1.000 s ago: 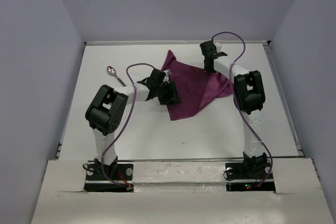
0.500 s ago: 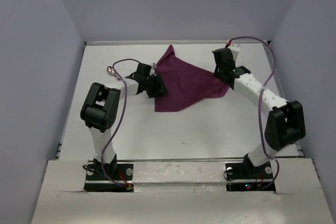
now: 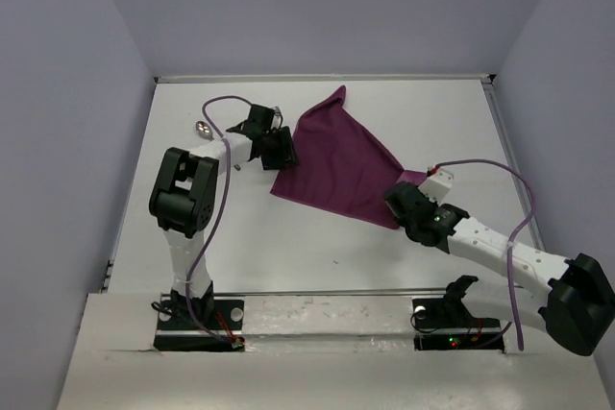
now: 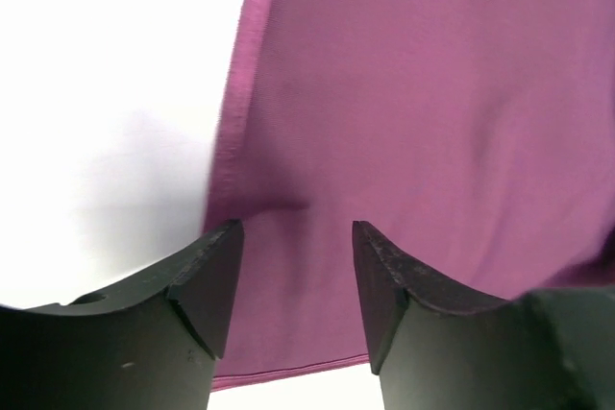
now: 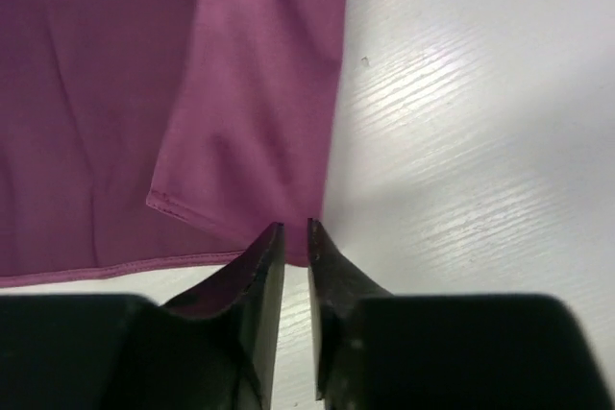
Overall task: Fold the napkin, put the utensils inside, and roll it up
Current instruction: Flatten out the napkin at the center of the board.
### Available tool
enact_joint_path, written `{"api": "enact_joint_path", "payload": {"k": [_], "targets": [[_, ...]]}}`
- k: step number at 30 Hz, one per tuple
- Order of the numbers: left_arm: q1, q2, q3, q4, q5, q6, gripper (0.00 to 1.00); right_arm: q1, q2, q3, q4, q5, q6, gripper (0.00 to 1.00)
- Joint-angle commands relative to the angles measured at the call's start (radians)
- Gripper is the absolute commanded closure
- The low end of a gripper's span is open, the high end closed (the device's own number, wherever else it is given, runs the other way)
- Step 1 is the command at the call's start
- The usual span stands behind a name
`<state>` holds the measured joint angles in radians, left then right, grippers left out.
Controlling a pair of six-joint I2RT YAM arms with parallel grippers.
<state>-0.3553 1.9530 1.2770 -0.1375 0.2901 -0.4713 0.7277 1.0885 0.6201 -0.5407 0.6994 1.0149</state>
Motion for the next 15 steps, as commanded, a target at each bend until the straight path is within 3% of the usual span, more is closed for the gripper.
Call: {"api": "enact_joint_path", "payload": {"k": [1,2,4,7,9,12,15], "targets": [[0.004,-0.121,0.041,-0.086,-0.064,0.048,0.37,0.001,-0.009,0.056,-0.062,0.124,0.068,0.76],[0.003,-0.140,0.054,-0.105,-0.074,0.060,0.36,0.001,-0.003,0.073,-0.077,0.127,0.050,0.68],[-0.001,-0.199,0.061,-0.154,-0.120,0.071,0.31,0.001,0.014,0.118,-0.119,0.130,0.030,0.67],[-0.001,-0.285,0.029,-0.191,-0.163,0.079,0.24,0.001,0.013,0.150,-0.142,0.115,-0.008,0.39],[-0.001,-0.328,-0.033,-0.197,-0.160,0.069,0.14,0.001,-0.002,0.158,-0.148,0.095,-0.022,0.26],[-0.008,-0.358,-0.123,-0.201,-0.211,0.030,0.06,0.001,-0.003,0.171,-0.163,0.069,-0.033,0.15],[-0.023,-0.362,-0.197,-0.191,-0.265,-0.004,0.06,0.001,0.043,0.205,-0.194,0.060,-0.035,0.10]]}}
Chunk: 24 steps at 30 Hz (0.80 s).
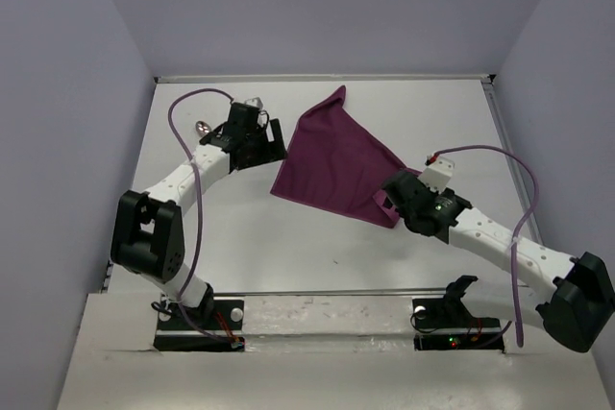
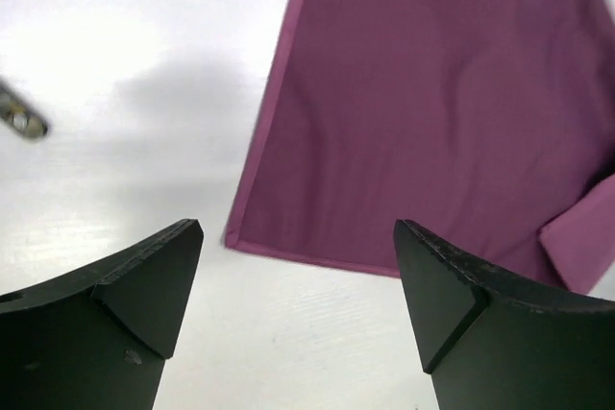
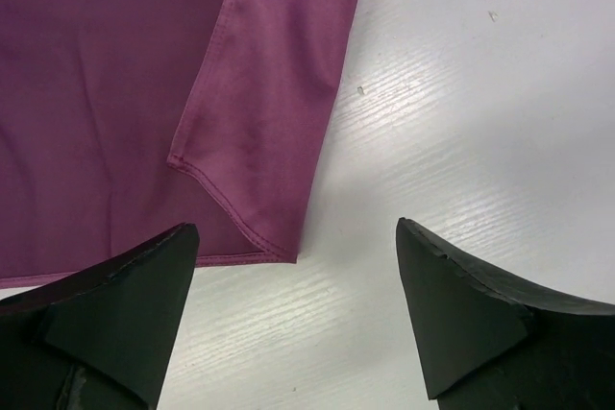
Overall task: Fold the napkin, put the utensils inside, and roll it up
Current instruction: Flatten out the napkin at the center of the board.
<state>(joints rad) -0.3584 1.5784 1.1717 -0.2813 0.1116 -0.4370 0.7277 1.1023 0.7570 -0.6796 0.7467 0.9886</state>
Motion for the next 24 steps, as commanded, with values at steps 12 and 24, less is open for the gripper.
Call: {"api": "enact_joint_path", "payload": {"k": [12,24], "targets": [[-0.088,0.109,-0.149,0.020,-0.174,-0.065,0.16,0.001,0.180,0.142,-0.038,-0.013,-0.054,0.06],[-0.152,0.212,-0.112,0.042,-0.138,-0.080,0.43,0.001,0.179,0.156,-0.008,-0.035,-0.057,0.04]]}}
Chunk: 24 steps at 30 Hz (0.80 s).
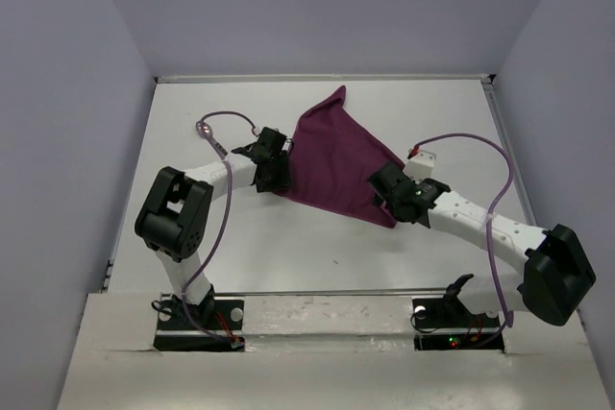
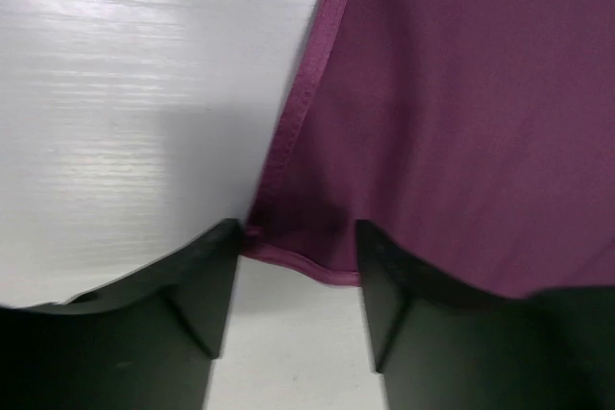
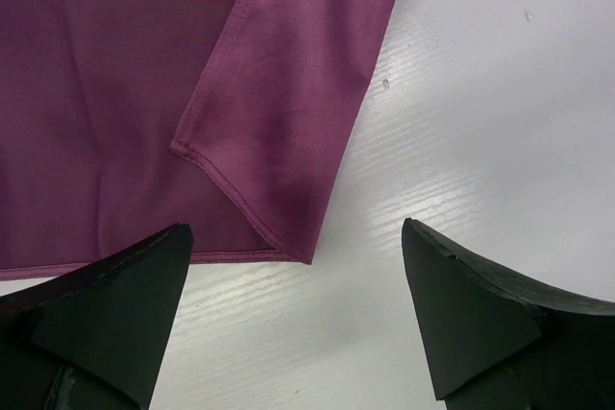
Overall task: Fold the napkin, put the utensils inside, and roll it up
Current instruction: Flatten out the napkin at the center of the board.
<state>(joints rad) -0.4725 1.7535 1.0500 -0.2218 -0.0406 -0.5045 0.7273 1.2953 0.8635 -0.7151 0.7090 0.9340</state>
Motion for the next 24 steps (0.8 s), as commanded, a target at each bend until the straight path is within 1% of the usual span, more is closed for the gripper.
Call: {"api": "enact_joint_path", "payload": {"k": [1,2,3,4,5,9,13,18,21,22,24], "targets": [[-0.052,0.041,0.011,-0.017,0.021,-0.012,0.50,0.001,-0.013,0.051,0.034,0.003,-0.015,0.05],[-0.057,0.043,0.018,-0.017,0.025,-0.014,0.55,0.001,-0.010,0.051,0.039,0.007,-0.015,0.06],[-0.060,0.044,0.021,-0.019,0.034,-0.016,0.70,0.001,-0.001,0.051,0.040,0.013,-0.014,0.06],[-0.060,0.044,0.030,-0.024,0.036,-0.017,0.79,0.001,0.004,0.051,0.042,0.026,-0.023,0.06],[-0.061,0.044,0.036,-0.028,0.036,-0.019,1.00,0.001,0.009,0.052,0.046,0.032,-0.030,0.06],[-0.061,0.025,0.068,-0.057,0.036,-0.017,1.00,0.001,0.048,0.075,0.048,0.056,-0.063,0.05],[-0.061,-0.018,0.094,-0.096,0.022,-0.014,1.00,0.001,0.107,0.115,0.045,0.026,-0.104,0.05],[-0.061,-0.071,0.108,-0.100,0.034,-0.014,1.00,0.001,0.246,0.180,0.060,-0.023,-0.172,0.05],[-0.061,-0.072,0.110,-0.103,0.036,-0.012,1.00,0.001,0.301,0.192,0.101,-0.059,-0.208,0.06],[-0.061,-0.071,0.111,-0.103,0.066,-0.012,1.00,0.001,0.311,0.192,0.111,-0.063,-0.215,0.07],[-0.061,-0.069,0.107,-0.100,0.067,-0.011,1.00,0.001,0.335,0.186,0.143,-0.072,-0.230,0.10]]}}
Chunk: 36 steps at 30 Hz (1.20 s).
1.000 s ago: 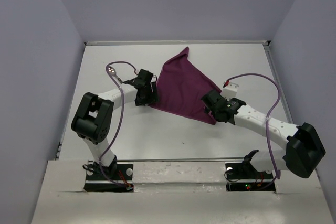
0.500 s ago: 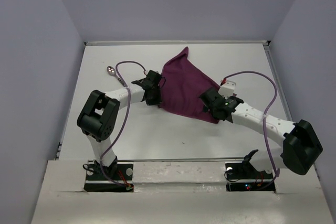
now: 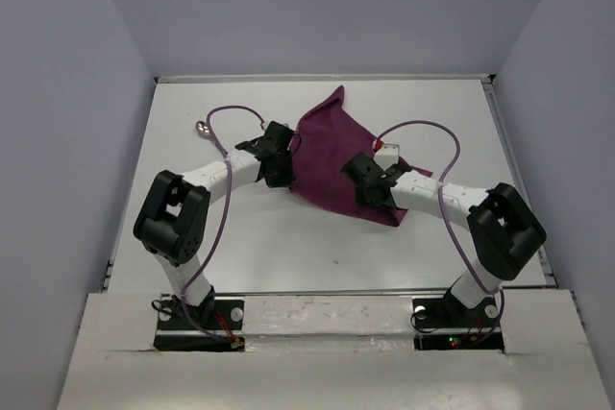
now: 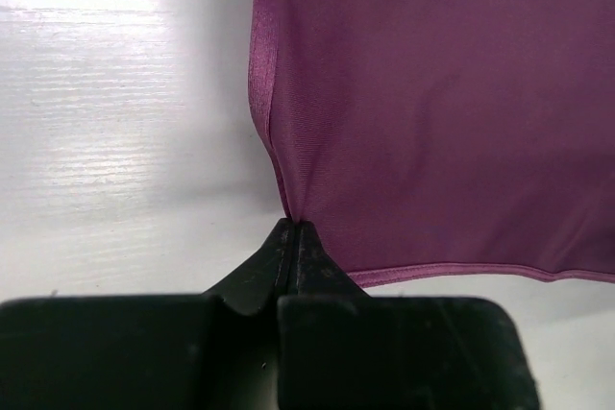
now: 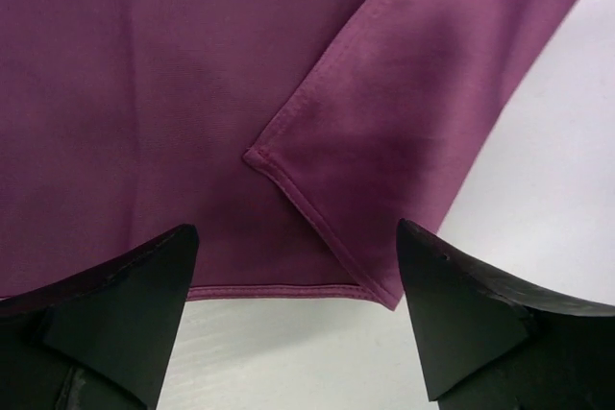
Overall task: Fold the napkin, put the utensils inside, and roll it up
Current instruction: Flatten out the napkin at the center of the board.
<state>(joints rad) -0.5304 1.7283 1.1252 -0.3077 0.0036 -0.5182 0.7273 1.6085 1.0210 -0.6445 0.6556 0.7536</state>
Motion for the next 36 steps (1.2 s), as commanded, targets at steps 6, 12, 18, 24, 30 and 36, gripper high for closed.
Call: {"api": "enact_joint_path", "payload": {"k": [6,12,18,24,30,36], "targets": [[-0.005,-0.049,0.024,-0.013,0.030,0.027,1.00,-0.032,0.059,-0.018,0.167,-0.060,-0.091,0.22],[-0.005,-0.052,0.002,-0.013,0.032,0.032,1.00,-0.075,0.106,0.004,0.209,-0.053,-0.112,0.27],[-0.005,-0.064,-0.008,-0.007,0.032,0.035,1.00,-0.109,0.119,-0.012,0.249,-0.042,-0.114,0.29],[-0.005,-0.069,-0.030,-0.004,0.030,0.035,1.00,-0.129,0.059,-0.058,0.247,-0.005,-0.100,0.39],[-0.005,-0.067,-0.035,-0.004,0.026,0.040,1.00,-0.170,-0.019,-0.110,0.235,0.009,-0.094,0.40],[-0.005,-0.061,-0.031,-0.005,0.022,0.043,1.00,-0.180,-0.042,-0.113,0.230,0.015,-0.103,0.41]]}}
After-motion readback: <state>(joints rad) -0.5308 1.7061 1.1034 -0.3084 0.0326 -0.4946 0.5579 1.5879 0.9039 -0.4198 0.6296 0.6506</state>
